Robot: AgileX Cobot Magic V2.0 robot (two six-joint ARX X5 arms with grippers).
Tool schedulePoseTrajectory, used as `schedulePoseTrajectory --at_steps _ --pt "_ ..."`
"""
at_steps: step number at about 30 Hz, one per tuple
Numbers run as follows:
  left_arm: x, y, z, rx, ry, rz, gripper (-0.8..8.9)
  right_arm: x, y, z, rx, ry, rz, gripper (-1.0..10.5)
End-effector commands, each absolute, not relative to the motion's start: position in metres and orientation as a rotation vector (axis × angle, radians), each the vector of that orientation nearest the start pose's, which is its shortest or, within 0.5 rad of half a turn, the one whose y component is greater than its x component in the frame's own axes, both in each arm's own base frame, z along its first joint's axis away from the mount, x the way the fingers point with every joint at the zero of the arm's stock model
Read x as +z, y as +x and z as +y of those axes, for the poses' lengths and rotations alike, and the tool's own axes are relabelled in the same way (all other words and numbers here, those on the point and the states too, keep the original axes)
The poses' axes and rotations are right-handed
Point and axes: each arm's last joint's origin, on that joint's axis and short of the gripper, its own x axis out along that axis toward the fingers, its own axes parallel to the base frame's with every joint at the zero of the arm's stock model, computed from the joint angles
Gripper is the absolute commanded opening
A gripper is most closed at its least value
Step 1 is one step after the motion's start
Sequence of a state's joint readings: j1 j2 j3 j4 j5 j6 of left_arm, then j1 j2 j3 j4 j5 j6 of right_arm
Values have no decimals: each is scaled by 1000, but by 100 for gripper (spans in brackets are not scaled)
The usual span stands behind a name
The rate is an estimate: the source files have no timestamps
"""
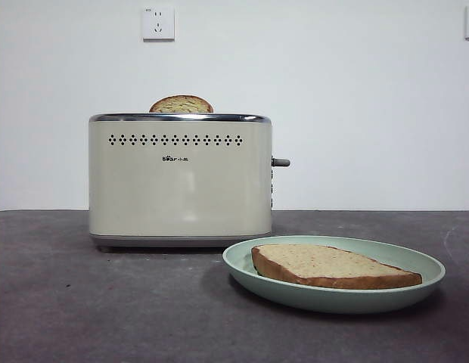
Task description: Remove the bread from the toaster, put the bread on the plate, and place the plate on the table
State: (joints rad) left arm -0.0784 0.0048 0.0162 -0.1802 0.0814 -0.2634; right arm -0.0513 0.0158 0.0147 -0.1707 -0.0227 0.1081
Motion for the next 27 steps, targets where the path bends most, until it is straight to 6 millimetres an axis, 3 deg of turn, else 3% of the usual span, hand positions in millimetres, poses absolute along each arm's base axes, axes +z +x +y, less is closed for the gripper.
schedulePoseTrajectory --at_steps 1,27 --pt "148 96 -10 -133 -261 194 -4 147 96 -4 -37 114 188 2" --pt "148 96 -10 -133 -261 194 -4 147 96 -4 -37 114 188 2"
